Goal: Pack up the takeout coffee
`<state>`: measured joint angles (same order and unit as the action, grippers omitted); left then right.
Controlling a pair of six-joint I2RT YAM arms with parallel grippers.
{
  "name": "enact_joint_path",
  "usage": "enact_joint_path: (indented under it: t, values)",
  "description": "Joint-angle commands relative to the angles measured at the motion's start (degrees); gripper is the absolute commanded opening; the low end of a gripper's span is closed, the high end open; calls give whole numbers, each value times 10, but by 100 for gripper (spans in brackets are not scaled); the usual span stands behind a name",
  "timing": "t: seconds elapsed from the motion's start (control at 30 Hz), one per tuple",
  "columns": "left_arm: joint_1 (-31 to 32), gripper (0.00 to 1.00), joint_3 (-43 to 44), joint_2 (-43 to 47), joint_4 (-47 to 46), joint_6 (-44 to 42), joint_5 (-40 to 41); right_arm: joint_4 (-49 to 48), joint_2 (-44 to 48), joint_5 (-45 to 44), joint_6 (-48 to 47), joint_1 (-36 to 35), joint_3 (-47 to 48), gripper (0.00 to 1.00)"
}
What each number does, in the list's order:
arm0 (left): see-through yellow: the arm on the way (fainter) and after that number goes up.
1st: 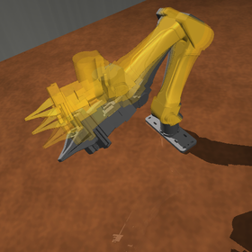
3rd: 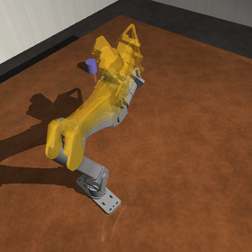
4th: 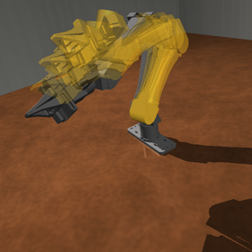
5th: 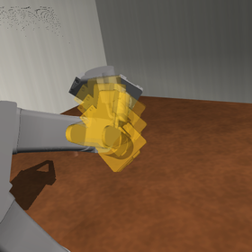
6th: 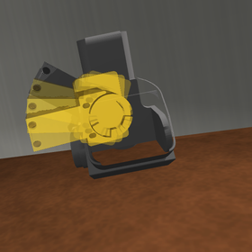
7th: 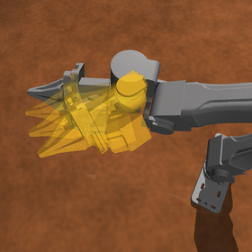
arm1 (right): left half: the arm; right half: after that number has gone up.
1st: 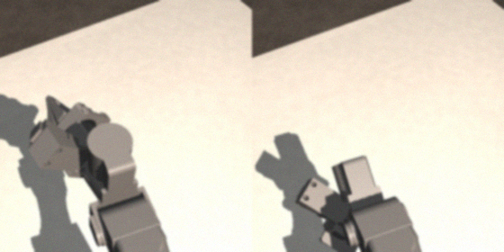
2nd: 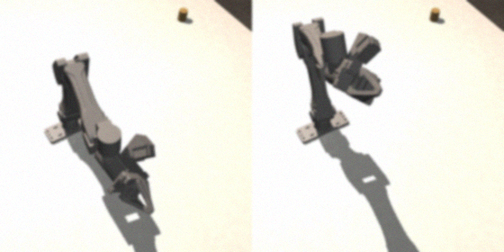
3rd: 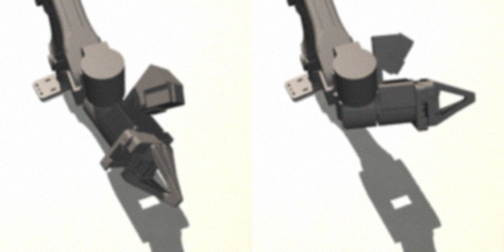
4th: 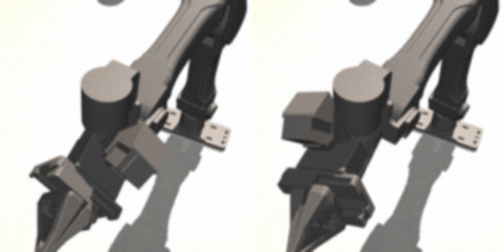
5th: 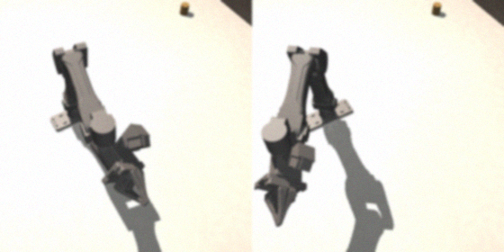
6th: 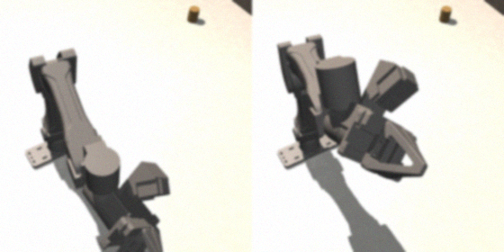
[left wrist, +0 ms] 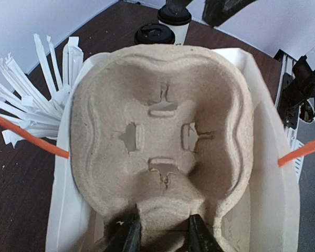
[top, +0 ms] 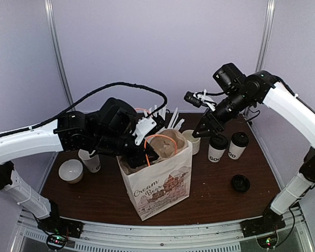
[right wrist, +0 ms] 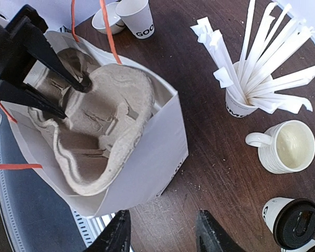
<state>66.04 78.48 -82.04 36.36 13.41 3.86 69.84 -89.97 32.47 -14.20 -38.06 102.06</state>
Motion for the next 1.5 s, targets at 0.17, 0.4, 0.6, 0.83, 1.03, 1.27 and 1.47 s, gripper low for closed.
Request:
enact_joint_path:
  t: [0.17,0.4,0.6,0.83,1.03,1.27,1.47]
  values:
    - [-2,7,39,-53,64,-13,-6,-2,26,-4,-18,-1,-6,45]
    - [-1,7,36,-56,87,-3,-18,-4,30,8,-24,-1,-15,45]
    - [-2,6,26,-23,88,6,-20,7,21,87,-38,-3,-14,48]
    - [-1,5,16,-18,98,24,-20,19,-10,108,-40,-23,6,56]
    - [-1,5,-43,19,2,-4,-2,23,-42,88,-33,-36,24,51]
    - [0,4,-168,97,-186,-4,29,23,-41,61,-32,-36,21,48]
    - [-1,4,-153,94,-151,2,24,22,-45,41,-33,-36,24,46]
